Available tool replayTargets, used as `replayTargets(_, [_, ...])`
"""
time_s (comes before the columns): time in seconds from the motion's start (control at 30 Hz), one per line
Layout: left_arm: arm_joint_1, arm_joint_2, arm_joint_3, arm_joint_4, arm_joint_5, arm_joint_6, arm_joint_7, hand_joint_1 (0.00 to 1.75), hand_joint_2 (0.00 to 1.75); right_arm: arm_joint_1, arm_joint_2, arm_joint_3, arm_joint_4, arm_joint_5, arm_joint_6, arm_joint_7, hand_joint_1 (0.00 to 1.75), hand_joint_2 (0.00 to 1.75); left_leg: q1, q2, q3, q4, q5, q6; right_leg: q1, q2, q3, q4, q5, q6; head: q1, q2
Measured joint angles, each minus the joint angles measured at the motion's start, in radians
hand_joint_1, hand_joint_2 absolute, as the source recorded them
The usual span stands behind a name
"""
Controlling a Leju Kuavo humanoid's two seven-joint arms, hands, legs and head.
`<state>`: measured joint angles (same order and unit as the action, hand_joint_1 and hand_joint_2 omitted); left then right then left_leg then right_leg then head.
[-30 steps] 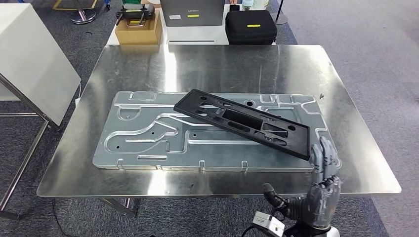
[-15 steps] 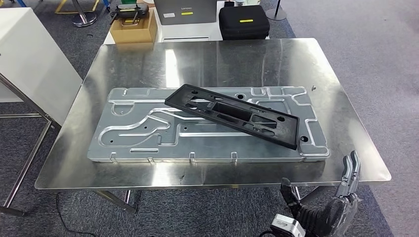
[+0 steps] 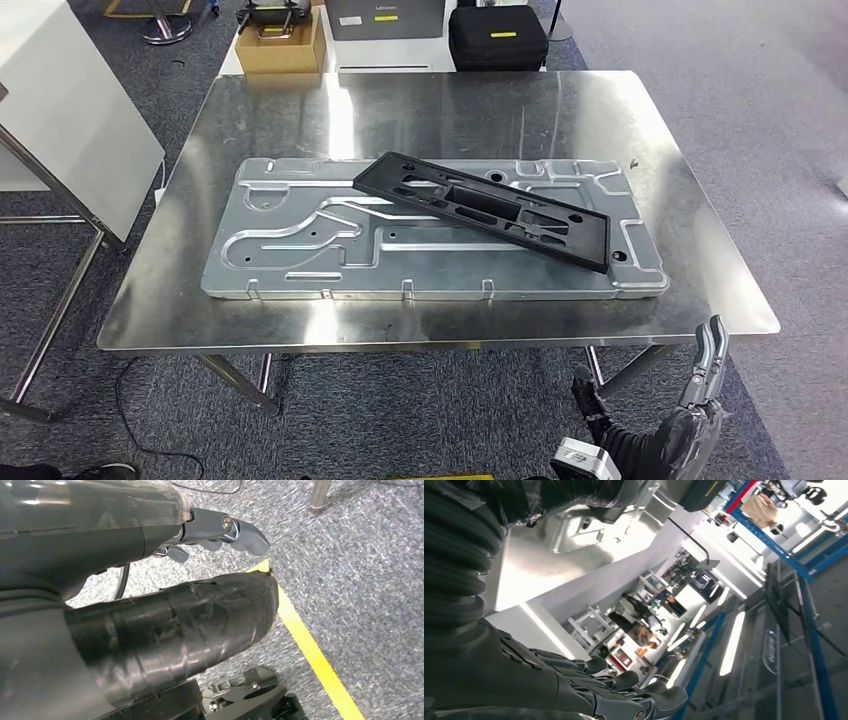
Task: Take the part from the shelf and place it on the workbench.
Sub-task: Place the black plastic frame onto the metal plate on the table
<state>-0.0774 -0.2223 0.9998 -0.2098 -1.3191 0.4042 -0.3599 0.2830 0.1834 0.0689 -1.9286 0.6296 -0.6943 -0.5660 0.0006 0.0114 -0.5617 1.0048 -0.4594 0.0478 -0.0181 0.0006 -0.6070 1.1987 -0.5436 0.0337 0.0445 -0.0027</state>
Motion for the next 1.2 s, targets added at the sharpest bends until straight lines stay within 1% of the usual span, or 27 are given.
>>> replayTargets(0.03, [0.000,0.000,0.000,0.000,0.001,0.000,0.000,0.00,0.00,0.001,0.001,-0.003,0.000,-0.005,0.000,-0.001,0.00,1.75,-0.001,0.000,-0.006,0.005,0.003,-0.003,0.000,0.000,0.053,-0.075,0.011,-0.003,0.000,0.000])
replayTargets(0.07, [0.000,0.000,0.000,0.000,0.002,0.000,0.000,0.00,0.00,0.002,0.003,-0.006,0.001,-0.011,0.000,-0.002,0.00,1.75,-0.002,-0.001,-0.011,0.009,0.006,-0.007,0.002,0.001,0.090,-0.132,0.016,-0.007,0.000,0.000])
replayTargets(0.1, [0.000,0.000,0.000,0.000,0.002,0.001,0.001,0.00,0.00,0.005,0.006,-0.011,0.001,-0.016,0.000,-0.003,0.00,1.75,-0.004,-0.001,-0.014,0.012,0.009,-0.012,0.005,0.001,0.109,-0.167,0.014,-0.012,0.000,0.000])
replayTargets(0.2, [0.001,0.000,0.001,0.000,0.004,0.002,0.004,0.00,0.00,0.015,0.013,-0.020,0.002,-0.028,0.000,-0.004,0.00,1.75,-0.003,-0.002,-0.021,0.017,0.015,-0.032,0.007,0.001,0.101,-0.184,0.023,-0.032,0.000,0.000])
replayTargets(0.23, [0.001,0.000,0.002,0.000,0.004,0.002,0.005,0.00,0.00,0.017,0.015,-0.021,0.003,-0.031,0.000,-0.004,0.00,1.75,-0.002,-0.003,-0.029,0.029,0.000,-0.038,0.006,0.000,0.094,-0.186,0.030,-0.041,-0.001,0.000])
replayTargets(0.3, [0.003,-0.001,0.004,0.000,0.005,0.004,0.007,0.00,0.00,0.020,0.021,-0.023,0.004,-0.038,0.000,-0.004,0.00,1.75,0.001,-0.005,-0.058,0.105,-0.075,-0.044,0.005,-0.004,0.076,-0.189,0.047,-0.057,-0.001,0.000])
replayTargets(0.37, [0.004,-0.001,0.005,0.000,0.007,0.005,0.007,0.00,0.00,0.025,0.024,-0.025,0.005,-0.042,0.000,-0.005,0.00,1.75,0.003,-0.005,-0.088,0.219,-0.156,-0.048,0.008,-0.006,0.054,-0.188,0.062,-0.063,-0.002,0.000])
replayTargets(0.4, [0.004,-0.001,0.006,0.000,0.007,0.005,0.007,0.00,0.00,0.028,0.025,-0.027,0.007,-0.044,0.000,-0.005,0.00,1.75,0.004,-0.005,-0.091,0.257,-0.170,-0.049,0.010,-0.006,0.043,-0.186,0.070,-0.062,-0.002,0.000])
replayTargets(0.43, [0.004,-0.001,0.006,0.000,0.008,0.006,0.007,0.00,0.00,0.030,0.025,-0.030,0.009,-0.045,0.000,-0.005,0.00,1.75,0.004,-0.005,-0.080,0.266,-0.161,-0.050,0.011,-0.007,0.030,-0.183,0.077,-0.061,-0.002,0.000])
replayTargets(0.47, [0.003,-0.001,0.007,0.000,0.008,0.006,0.007,0.00,0.00,0.032,0.026,-0.033,0.011,-0.047,0.000,-0.005,0.00,1.75,0.004,-0.005,-0.053,0.243,-0.135,-0.049,0.012,-0.007,0.019,-0.178,0.083,-0.060,-0.002,0.000])
replayTargets(0.53, [0.002,-0.001,0.008,0.000,0.008,0.007,0.007,0.00,0.00,0.033,0.027,-0.037,0.014,-0.050,0.000,-0.005,0.00,1.75,0.003,-0.005,0.034,0.124,-0.089,-0.043,0.013,-0.007,-0.001,-0.167,0.093,-0.055,-0.002,0.000])
replayTargets(0.57, [0.001,-0.001,0.008,0.000,0.008,0.007,0.006,0.00,0.00,0.033,0.027,-0.038,0.014,-0.052,0.000,-0.005,0.00,1.75,0.001,-0.006,0.075,0.062,-0.083,-0.040,0.014,-0.007,-0.007,-0.163,0.097,-0.050,-0.002,0.000])
replayTargets(0.6, [0.001,-0.001,0.008,0.000,0.008,0.008,0.006,0.00,0.00,0.033,0.028,-0.038,0.015,-0.053,0.000,-0.006,0.00,1.75,-0.001,-0.006,0.101,0.017,-0.086,-0.036,0.014,-0.008,-0.010,-0.160,0.102,-0.045,-0.002,0.000])
replayTargets(0.63, [0.000,-0.001,0.008,0.000,0.008,0.009,0.006,0.00,0.00,0.033,0.030,-0.039,0.015,-0.055,0.000,-0.006,0.00,1.75,-0.004,-0.007,0.111,-0.006,-0.091,-0.033,0.015,-0.009,-0.012,-0.159,0.108,-0.039,-0.001,0.000])
replayTargets(0.7, [0.001,-0.001,0.009,0.000,0.008,0.010,0.005,0.00,0.00,0.034,0.032,-0.040,0.016,-0.058,0.000,-0.007,0.00,1.75,-0.003,-0.006,0.105,-0.015,-0.080,-0.022,0.013,-0.009,-0.013,-0.159,0.118,-0.028,-0.001,0.000])
replayTargets(0.73, [0.001,-0.001,0.009,0.000,0.008,0.011,0.005,0.00,0.00,0.035,0.032,-0.041,0.016,-0.059,0.000,-0.008,0.00,1.75,-0.002,-0.004,0.100,-0.018,-0.070,-0.014,0.013,-0.007,-0.017,-0.153,0.109,-0.022,-0.001,0.000])
replayTargets(0.77, [0.001,-0.002,0.010,0.000,0.008,0.013,0.006,0.00,0.00,0.036,0.032,-0.042,0.017,-0.060,0.000,-0.009,0.00,1.75,0.000,-0.001,0.093,-0.022,-0.059,-0.006,0.012,-0.005,-0.025,-0.131,0.082,-0.018,0.000,0.000])
replayTargets(0.8, [0.001,-0.002,0.010,0.000,0.009,0.014,0.006,0.00,0.00,0.037,0.032,-0.044,0.018,-0.061,0.000,-0.009,0.00,1.75,0.001,0.001,0.083,-0.024,-0.048,0.000,0.011,-0.003,-0.038,-0.091,0.039,-0.014,0.000,0.000])
replayTargets(0.87, [0.000,-0.002,0.011,0.000,0.009,0.016,0.007,0.00,0.00,0.038,0.033,-0.048,0.021,-0.063,0.000,-0.009,0.00,1.75,-0.003,0.003,0.056,-0.018,-0.031,0.008,0.008,-0.002,-0.068,0.025,-0.053,-0.007,0.000,0.000])
replayTargets(0.9, [0.001,-0.002,0.012,0.000,0.009,0.017,0.007,0.00,0.00,0.038,0.033,-0.050,0.023,-0.064,0.000,-0.009,0.00,1.75,-0.004,0.004,0.042,-0.014,-0.023,0.008,0.006,-0.002,-0.075,0.075,-0.072,-0.004,0.000,0.000])
replayTargets(0.93, [0.001,-0.002,0.013,0.000,0.009,0.017,0.007,0.00,0.00,0.038,0.033,-0.052,0.025,-0.065,0.000,-0.009,0.00,1.75,-0.005,0.004,0.028,-0.009,-0.015,0.008,0.004,-0.002,-0.070,0.099,-0.068,-0.002,0.000,0.000])
replayTargets(0.97, [0.001,-0.002,0.014,0.000,0.010,0.017,0.007,0.00,0.00,0.038,0.033,-0.054,0.027,-0.066,0.000,-0.009,0.00,1.75,-0.006,0.005,0.013,-0.002,-0.009,0.006,0.002,-0.002,-0.049,0.090,-0.046,-0.001,0.000,0.000])
replayTargets(1.0, [0.001,-0.002,0.014,0.000,0.011,0.017,0.007,0.00,0.00,0.038,0.033,-0.055,0.029,-0.068,0.000,-0.009,0.00,1.75,-0.006,0.004,-0.002,0.005,-0.003,0.004,0.001,-0.002,-0.011,0.048,-0.016,-0.001,0.000,0.000])
replayTargets(1.03, [0.001,-0.002,0.014,0.000,0.011,0.017,0.007,0.00,0.00,0.037,0.033,-0.056,0.029,-0.069,0.000,-0.008,0.00,1.75,-0.006,0.004,-0.014,0.013,0.002,0.001,0.000,-0.002,0.036,-0.018,0.000,-0.002,0.000,0.000])
replayTargets(1.1, [0.001,-0.002,0.015,0.000,0.012,0.017,0.007,0.00,0.00,0.036,0.033,-0.056,0.030,-0.069,0.000,-0.008,0.00,1.75,-0.008,0.002,-0.031,0.024,0.012,-0.009,0.003,-0.001,0.111,-0.139,0.002,-0.008,0.000,0.000])
replayTargets(1.13, [0.000,-0.002,0.015,0.000,0.013,0.017,0.007,0.00,0.00,0.036,0.033,-0.056,0.030,-0.069,0.000,-0.008,0.00,1.75,-0.009,0.002,-0.035,0.026,0.018,-0.015,0.006,0.000,0.126,-0.169,-0.006,-0.012,0.000,0.000])
replayTargets(1.2, [0.001,-0.002,0.016,0.000,0.014,0.017,0.007,0.00,0.00,0.036,0.034,-0.057,0.032,-0.070,0.000,-0.008,0.00,1.75,-0.007,0.001,-0.041,0.026,0.030,-0.027,0.010,-0.001,0.120,-0.182,0.003,-0.025,0.000,0.000])
